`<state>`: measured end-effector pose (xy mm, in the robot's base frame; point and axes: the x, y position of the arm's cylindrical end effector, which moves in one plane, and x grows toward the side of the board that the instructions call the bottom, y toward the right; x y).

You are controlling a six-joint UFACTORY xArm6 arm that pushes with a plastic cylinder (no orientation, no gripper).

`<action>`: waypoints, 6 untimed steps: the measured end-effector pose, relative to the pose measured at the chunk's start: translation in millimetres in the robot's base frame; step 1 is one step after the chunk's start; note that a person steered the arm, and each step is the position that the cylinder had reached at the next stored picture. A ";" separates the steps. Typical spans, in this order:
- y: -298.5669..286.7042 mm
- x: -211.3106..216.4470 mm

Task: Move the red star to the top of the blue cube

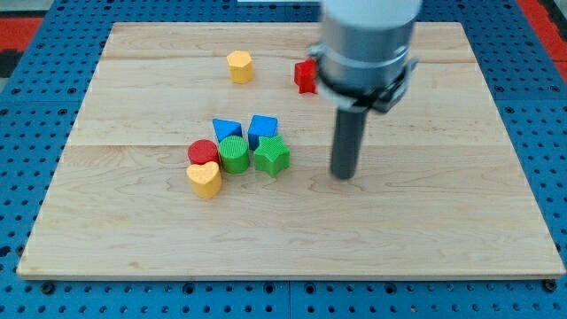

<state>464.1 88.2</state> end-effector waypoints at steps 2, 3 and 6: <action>16.2 -135.2; -2.1 -175.3; -134.6 -111.7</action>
